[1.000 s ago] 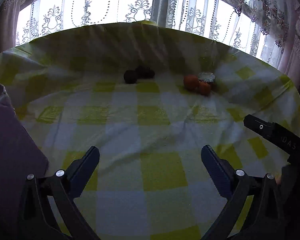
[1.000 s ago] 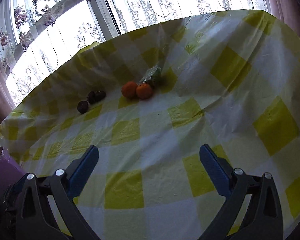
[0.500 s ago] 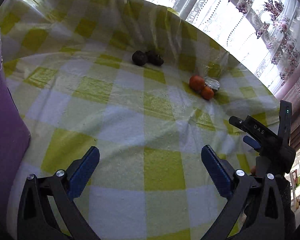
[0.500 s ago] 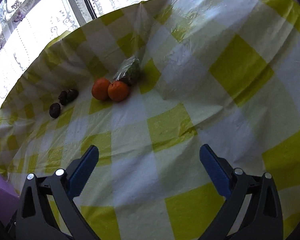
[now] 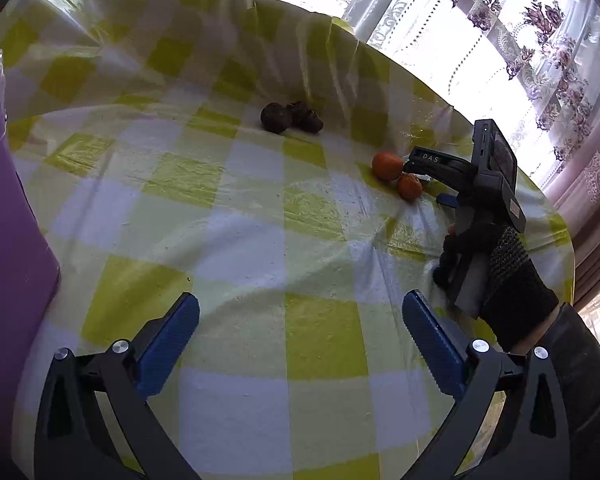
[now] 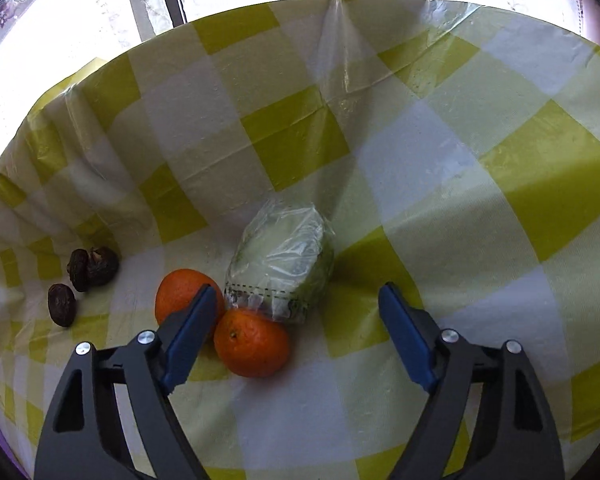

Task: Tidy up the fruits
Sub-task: 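Grasp an orange with the right gripper while the left gripper grasps the other orange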

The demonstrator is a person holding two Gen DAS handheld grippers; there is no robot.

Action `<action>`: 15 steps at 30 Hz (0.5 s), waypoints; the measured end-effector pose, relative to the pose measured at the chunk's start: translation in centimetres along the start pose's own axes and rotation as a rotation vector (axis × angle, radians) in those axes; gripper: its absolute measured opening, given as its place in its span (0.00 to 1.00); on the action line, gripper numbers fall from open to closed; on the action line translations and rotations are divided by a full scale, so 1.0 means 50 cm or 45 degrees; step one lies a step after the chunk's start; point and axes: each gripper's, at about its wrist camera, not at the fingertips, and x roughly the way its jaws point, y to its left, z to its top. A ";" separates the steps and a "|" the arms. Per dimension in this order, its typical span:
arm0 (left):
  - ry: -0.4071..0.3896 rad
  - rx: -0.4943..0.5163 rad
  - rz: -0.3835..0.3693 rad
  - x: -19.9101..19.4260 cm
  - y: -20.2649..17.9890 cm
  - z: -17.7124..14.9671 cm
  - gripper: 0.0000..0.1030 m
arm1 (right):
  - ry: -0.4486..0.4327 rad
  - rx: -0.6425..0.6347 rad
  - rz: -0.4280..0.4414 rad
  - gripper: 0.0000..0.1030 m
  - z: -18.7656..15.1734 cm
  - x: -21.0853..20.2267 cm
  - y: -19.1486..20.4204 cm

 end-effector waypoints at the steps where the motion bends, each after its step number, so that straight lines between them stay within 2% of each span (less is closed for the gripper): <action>1: 0.000 0.004 -0.003 0.000 -0.002 0.000 0.95 | 0.002 0.014 0.032 0.80 -0.004 -0.003 -0.001; 6: -0.007 -0.015 -0.017 -0.004 0.004 0.001 0.95 | -0.008 -0.050 0.106 0.79 -0.031 -0.023 0.017; 11: -0.013 -0.033 -0.015 -0.004 0.008 0.003 0.95 | -0.004 -0.184 0.062 0.79 -0.033 -0.028 0.062; 12: -0.017 -0.033 -0.012 -0.005 0.008 0.002 0.95 | 0.002 -0.181 0.071 0.75 -0.030 -0.027 0.069; 13: -0.021 -0.032 -0.009 -0.007 0.007 0.001 0.95 | 0.018 -0.165 0.098 0.67 -0.027 -0.026 0.064; 15: -0.025 -0.021 -0.005 -0.007 0.005 0.000 0.95 | 0.022 -0.147 0.133 0.65 -0.034 -0.033 0.053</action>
